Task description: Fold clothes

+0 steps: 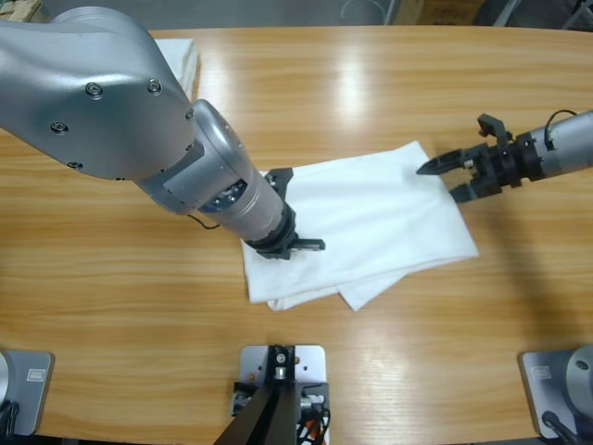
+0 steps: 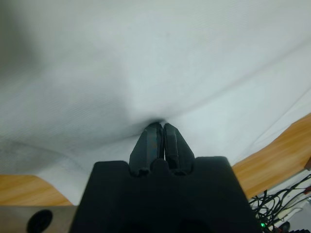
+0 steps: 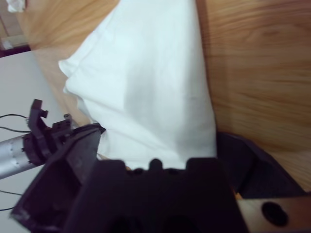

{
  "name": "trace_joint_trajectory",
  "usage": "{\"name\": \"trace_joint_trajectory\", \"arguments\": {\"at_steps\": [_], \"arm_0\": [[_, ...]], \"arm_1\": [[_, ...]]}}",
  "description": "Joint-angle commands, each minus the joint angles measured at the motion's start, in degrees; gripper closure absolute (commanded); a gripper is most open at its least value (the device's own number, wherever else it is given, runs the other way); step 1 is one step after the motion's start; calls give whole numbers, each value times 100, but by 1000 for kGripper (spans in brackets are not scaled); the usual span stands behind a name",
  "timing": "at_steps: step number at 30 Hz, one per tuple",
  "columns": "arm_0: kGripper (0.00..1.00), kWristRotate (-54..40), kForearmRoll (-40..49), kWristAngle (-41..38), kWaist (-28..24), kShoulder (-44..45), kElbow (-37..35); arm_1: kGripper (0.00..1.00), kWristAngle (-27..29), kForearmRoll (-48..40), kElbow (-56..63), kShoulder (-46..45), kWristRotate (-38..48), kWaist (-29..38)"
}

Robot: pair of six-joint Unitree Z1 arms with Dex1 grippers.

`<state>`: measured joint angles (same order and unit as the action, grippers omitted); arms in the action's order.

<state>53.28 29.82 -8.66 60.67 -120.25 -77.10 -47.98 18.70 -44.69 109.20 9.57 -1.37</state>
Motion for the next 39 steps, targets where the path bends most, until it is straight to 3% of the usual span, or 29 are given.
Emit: {"name": "trace_joint_trajectory", "arguments": {"at_steps": [1, 5, 19, 22, 24, 33, 39], "arm_0": [[1000, -37, 77, -45, -36, -605, 216], [1000, -20, 77, -33, -38, -605, 213], [1000, -11, 77, -31, -38, -605, 221], [1000, -11, 77, -31, -38, -605, 221], [1000, -11, 77, -31, -36, -605, 220], [1000, -11, 77, -31, -38, -605, 221], [1000, -37, 77, -36, -29, -587, 255]], "arm_1": [[23, -136, 37, 454, 455, 226, -152], [27, -136, 177, 479, 383, 288, -36], [288, -705, -192, 461, 826, -537, 84], [607, -848, -201, 461, 896, -635, 84], [987, -872, -216, 454, 887, -695, 84], [1000, -628, -241, 477, 439, -728, 84], [1000, 369, -104, 470, -463, -405, 98]]}}
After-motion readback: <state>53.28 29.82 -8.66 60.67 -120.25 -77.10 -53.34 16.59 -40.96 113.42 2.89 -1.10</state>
